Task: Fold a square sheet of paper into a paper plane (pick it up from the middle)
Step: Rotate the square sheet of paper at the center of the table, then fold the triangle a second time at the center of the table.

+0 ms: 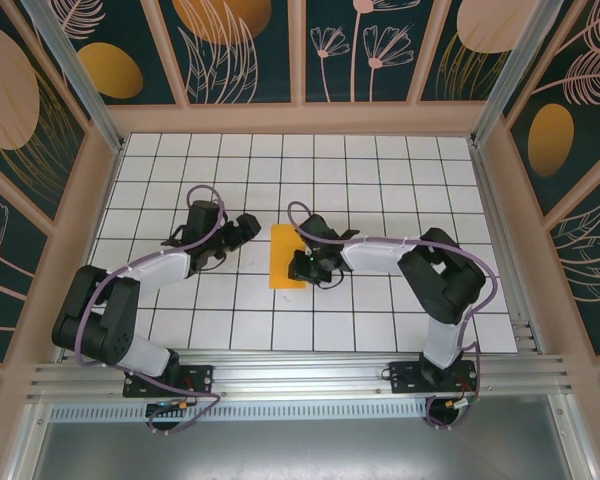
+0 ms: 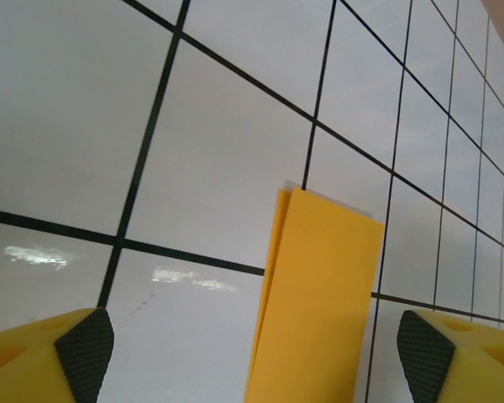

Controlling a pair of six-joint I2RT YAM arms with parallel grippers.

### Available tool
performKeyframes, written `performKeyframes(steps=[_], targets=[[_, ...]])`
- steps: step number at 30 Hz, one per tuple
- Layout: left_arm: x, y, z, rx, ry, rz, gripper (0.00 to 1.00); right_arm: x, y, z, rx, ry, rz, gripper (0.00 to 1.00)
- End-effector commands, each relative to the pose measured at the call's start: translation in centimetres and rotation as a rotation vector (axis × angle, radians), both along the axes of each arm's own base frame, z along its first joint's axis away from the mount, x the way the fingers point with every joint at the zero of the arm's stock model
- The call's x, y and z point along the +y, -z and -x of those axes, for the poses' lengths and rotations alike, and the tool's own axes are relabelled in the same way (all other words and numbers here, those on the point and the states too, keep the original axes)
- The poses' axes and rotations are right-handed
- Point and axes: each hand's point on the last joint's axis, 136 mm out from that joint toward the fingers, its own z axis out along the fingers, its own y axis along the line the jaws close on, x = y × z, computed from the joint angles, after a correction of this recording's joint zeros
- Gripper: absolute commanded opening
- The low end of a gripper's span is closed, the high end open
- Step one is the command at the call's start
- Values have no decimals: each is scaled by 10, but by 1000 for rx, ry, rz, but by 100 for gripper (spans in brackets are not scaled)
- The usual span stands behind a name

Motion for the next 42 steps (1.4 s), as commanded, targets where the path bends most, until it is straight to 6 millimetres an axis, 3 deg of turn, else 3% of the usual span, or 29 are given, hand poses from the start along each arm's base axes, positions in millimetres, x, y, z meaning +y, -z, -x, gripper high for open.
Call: performKeyframes(steps=[1, 4, 8, 18, 23, 27, 33, 42], targets=[[8, 1, 9, 6, -7, -17, 97, 15, -32, -26, -90, 28, -34, 27], [6, 0, 16, 0, 19, -6, 98, 4, -49, -51, -183, 78, 16, 32], [0, -2, 27, 0, 67, 19, 98, -19, -40, -78, -217, 142, 91, 34], [-18, -2, 46, 62, 150, 126, 97, -15, -25, -125, -236, 122, 74, 36], [-26, 4, 56, 120, 171, 160, 95, -6, -20, -130, -229, 91, 42, 35], [-36, 12, 68, 183, 200, 163, 93, -4, -6, -123, -191, 68, 35, 35], [-57, 20, 86, 249, 261, 183, 91, -20, 15, -118, -148, 96, 65, 35], [-81, 21, 103, 320, 322, 263, 87, -28, 30, -113, -110, 119, 55, 35]])
